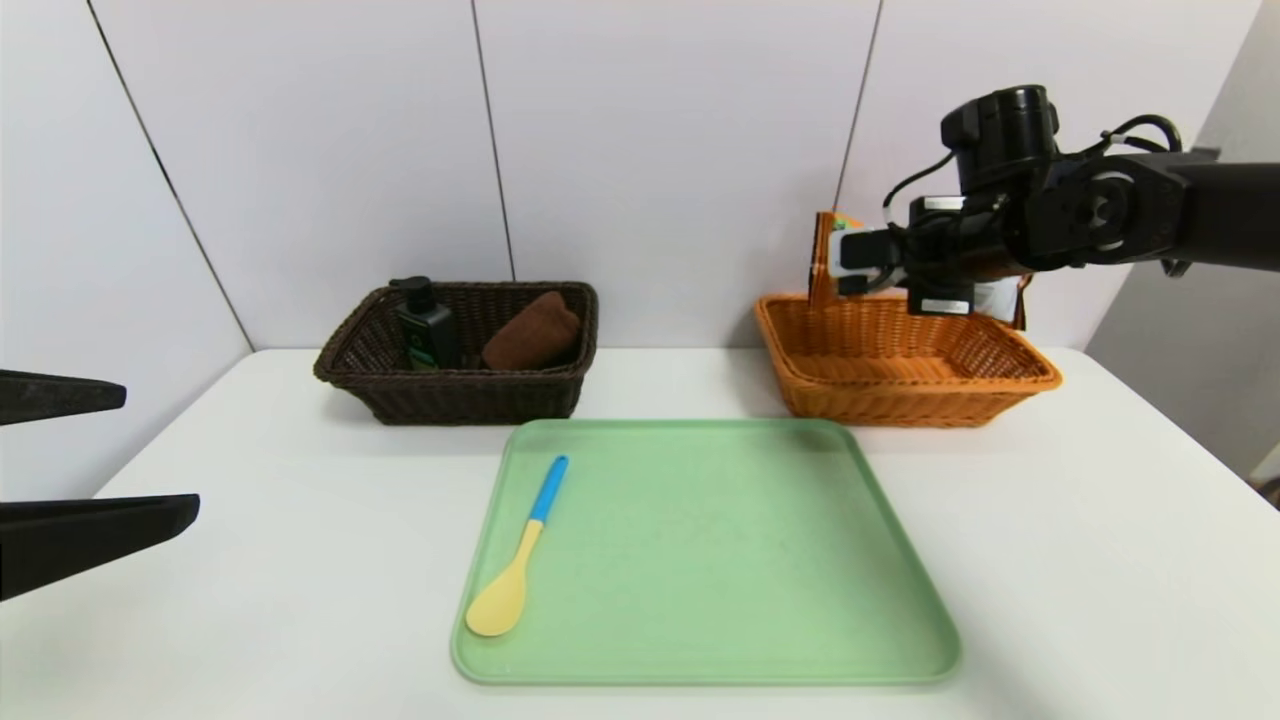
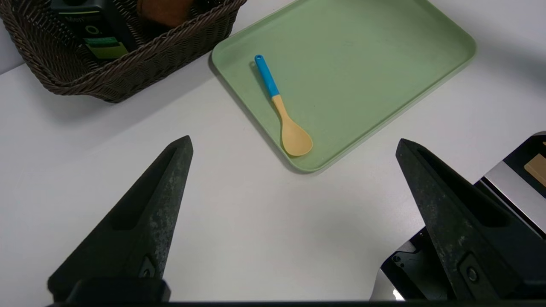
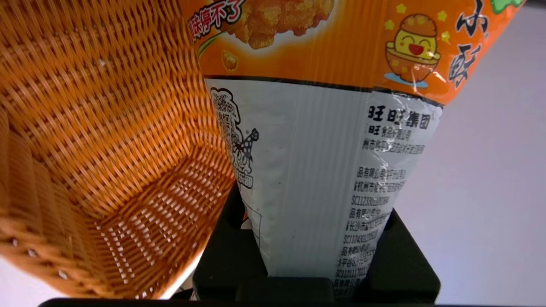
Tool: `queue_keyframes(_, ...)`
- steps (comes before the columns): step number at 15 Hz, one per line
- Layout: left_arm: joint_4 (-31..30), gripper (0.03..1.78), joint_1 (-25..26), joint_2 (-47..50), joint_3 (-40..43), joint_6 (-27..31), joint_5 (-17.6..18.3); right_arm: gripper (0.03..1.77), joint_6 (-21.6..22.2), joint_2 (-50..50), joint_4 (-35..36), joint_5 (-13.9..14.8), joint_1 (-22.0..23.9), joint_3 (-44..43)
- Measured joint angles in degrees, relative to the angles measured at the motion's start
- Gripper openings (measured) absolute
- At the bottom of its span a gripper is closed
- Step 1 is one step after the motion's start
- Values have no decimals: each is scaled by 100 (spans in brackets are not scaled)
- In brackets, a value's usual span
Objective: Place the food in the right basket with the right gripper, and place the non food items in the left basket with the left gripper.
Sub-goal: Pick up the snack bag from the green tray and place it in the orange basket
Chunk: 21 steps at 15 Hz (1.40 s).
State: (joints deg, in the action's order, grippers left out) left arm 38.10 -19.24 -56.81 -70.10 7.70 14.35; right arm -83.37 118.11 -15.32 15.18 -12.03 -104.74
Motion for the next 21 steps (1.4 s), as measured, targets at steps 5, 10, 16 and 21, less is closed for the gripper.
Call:
queue_keyframes(5, 0, 169, 0, 2, 72, 0, -10, 47, 11, 302, 11, -7, -26, -2)
queue_keyframes(10, -94, 169, 2, -2, 111, -10, -18, 47, 7, 490, 163, -20, -26, -66)
queue_keyframes(16, -111, 169, 6, -5, 117, -5, -27, 77, -4, 589, 107, -52, 5, -168)
queue_keyframes(21, -117, 169, 4, -5, 117, -2, -21, 122, 38, 580, 116, -38, 0, -184)
